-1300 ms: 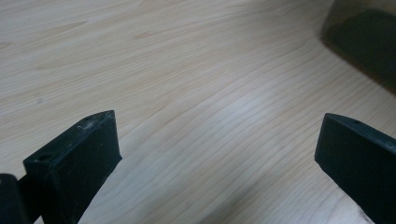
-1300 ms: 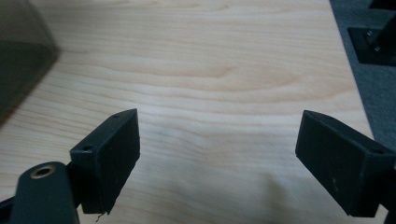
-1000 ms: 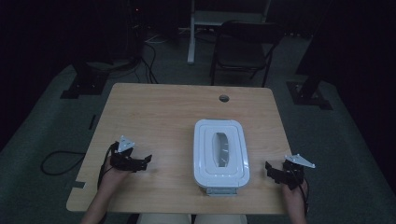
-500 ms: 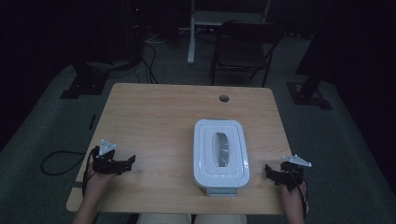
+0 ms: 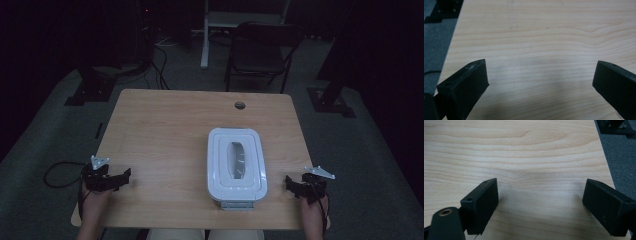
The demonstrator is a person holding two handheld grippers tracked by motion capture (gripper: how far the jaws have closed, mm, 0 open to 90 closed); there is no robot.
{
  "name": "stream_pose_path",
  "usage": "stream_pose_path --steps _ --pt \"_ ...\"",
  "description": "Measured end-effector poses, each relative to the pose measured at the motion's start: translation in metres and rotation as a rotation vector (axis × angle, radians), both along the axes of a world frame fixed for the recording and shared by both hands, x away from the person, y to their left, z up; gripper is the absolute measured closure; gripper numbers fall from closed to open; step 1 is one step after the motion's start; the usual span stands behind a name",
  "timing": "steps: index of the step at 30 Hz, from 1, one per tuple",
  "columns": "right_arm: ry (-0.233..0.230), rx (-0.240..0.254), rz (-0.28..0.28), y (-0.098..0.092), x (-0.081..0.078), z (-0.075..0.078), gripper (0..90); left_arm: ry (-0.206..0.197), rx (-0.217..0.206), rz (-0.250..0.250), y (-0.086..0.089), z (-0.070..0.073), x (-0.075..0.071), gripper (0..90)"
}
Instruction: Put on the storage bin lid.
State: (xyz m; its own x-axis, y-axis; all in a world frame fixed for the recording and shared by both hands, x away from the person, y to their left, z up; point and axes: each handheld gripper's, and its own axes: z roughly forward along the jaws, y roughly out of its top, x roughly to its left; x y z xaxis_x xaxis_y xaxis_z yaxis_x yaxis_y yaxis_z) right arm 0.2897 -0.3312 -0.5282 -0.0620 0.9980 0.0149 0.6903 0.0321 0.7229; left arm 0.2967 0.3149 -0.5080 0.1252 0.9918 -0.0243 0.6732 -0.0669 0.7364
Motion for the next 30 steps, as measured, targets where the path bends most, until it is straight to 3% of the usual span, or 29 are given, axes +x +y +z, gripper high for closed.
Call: stream_pose_path --steps 4,15,22,30 --pt "0.0 0.0 0.0 0.0 0.0 0.0 13.1 0.018 0.037 0.012 0.001 -0.003 -0.002 0.9" --pt "0.0 0.0 0.0 0.0 0.0 0.0 13.1 0.049 0.08 0.092 0.009 -0.014 -0.003 0.9" --pt "0.0 0.0 -0.001 0.0 0.0 0.0 13.0 0.068 0.032 0.123 0.015 -0.016 -0.001 0.9" --pt "0.001 0.001 -0.001 0.0 0.0 0.0 13.0 0.071 0.039 0.154 0.014 -0.016 0.003 0.9"
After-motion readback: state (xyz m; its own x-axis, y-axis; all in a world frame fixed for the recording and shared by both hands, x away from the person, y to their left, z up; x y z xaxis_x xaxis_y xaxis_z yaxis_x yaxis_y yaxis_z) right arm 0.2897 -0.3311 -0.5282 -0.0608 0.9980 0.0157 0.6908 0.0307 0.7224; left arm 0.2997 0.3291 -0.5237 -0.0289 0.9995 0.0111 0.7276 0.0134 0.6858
